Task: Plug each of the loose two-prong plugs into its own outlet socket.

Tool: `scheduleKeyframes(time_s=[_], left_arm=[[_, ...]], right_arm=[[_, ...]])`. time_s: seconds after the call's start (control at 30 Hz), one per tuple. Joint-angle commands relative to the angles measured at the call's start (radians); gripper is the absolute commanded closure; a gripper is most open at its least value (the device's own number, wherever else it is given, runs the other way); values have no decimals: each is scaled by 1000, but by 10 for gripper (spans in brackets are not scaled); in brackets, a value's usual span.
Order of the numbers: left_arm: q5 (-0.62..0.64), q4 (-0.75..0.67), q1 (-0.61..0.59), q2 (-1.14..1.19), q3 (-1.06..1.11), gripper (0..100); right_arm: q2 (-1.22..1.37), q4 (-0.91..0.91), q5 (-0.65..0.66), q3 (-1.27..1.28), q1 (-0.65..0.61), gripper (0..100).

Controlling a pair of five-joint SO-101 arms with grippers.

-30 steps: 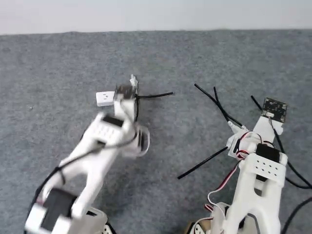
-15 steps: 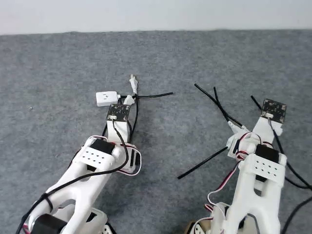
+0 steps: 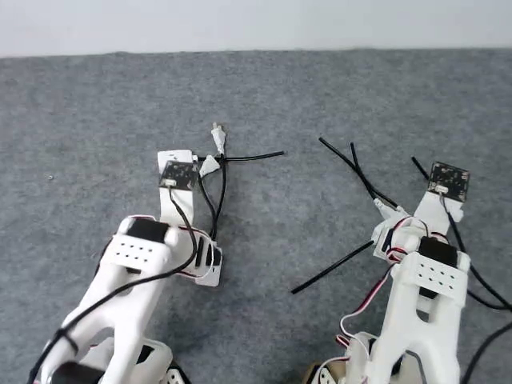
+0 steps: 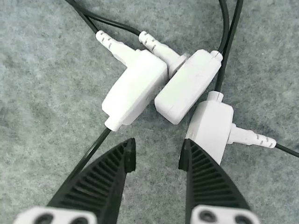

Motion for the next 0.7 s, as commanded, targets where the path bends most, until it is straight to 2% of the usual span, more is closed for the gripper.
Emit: scheduleKeyframes(time_s=[0.0,0.07,0.2,0.67], left_arm=[[-6,83,74,-189,-51,754],[11,114,132,-261,-30,754],[101,84,232,-285,47,754],[118,-92,235,-35,73,754]], right_arm=[[2,-15,12,-8,-8,851],[2,-15,12,-8,-8,851],[2,-15,12,-8,-8,851],[2,-15,14,-8,-8,851]])
